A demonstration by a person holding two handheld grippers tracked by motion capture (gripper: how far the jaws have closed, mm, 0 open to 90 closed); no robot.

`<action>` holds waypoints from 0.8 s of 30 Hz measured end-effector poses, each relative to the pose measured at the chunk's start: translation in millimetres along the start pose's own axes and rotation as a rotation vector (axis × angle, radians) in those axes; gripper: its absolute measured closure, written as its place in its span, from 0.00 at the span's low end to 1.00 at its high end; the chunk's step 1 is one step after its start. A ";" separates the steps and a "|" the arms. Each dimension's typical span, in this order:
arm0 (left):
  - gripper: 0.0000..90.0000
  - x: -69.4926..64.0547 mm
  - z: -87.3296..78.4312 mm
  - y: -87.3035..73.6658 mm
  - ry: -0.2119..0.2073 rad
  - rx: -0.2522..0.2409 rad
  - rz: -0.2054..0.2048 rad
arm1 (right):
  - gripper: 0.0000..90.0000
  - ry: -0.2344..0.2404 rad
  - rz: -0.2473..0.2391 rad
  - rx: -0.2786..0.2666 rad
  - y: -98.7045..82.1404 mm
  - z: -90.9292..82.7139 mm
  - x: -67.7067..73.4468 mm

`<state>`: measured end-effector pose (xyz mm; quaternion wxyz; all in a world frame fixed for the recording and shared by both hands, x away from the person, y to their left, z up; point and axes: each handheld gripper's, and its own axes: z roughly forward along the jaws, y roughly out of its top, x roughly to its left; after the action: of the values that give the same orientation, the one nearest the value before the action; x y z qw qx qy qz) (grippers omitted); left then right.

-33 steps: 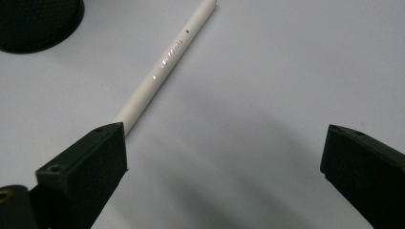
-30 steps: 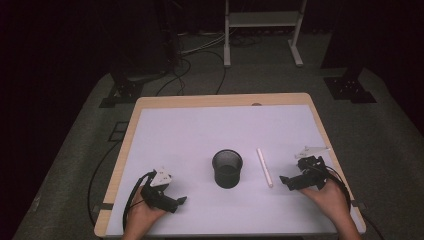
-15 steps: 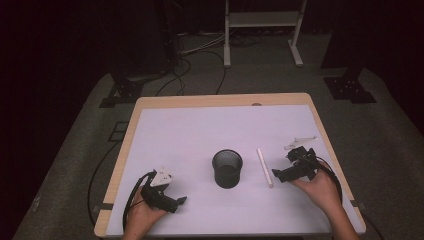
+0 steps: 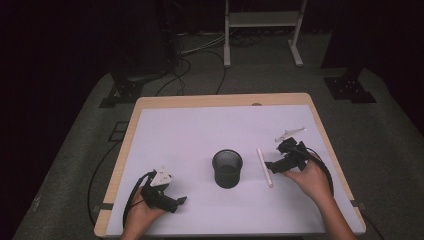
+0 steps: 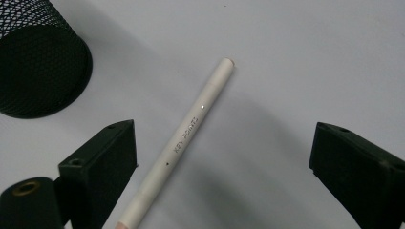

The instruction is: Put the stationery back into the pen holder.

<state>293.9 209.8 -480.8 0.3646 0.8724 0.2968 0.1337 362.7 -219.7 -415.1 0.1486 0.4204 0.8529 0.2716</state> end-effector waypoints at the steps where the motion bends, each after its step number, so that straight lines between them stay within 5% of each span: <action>1: 0.01 0.0 0.0 0.0 0.000 0.000 0.000 | 0.09 0.003 0.006 0.005 1.6 1.5 0.9; 24: 0.01 -0.1 -0.1 -0.3 0.000 0.000 -0.001 | 0.36 0.033 0.012 0.085 40.7 32.9 -2.3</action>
<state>293.7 210.0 -480.9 0.3645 0.8723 0.2972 0.1334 405.8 -190.1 -417.7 0.1149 0.4267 0.8635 0.2429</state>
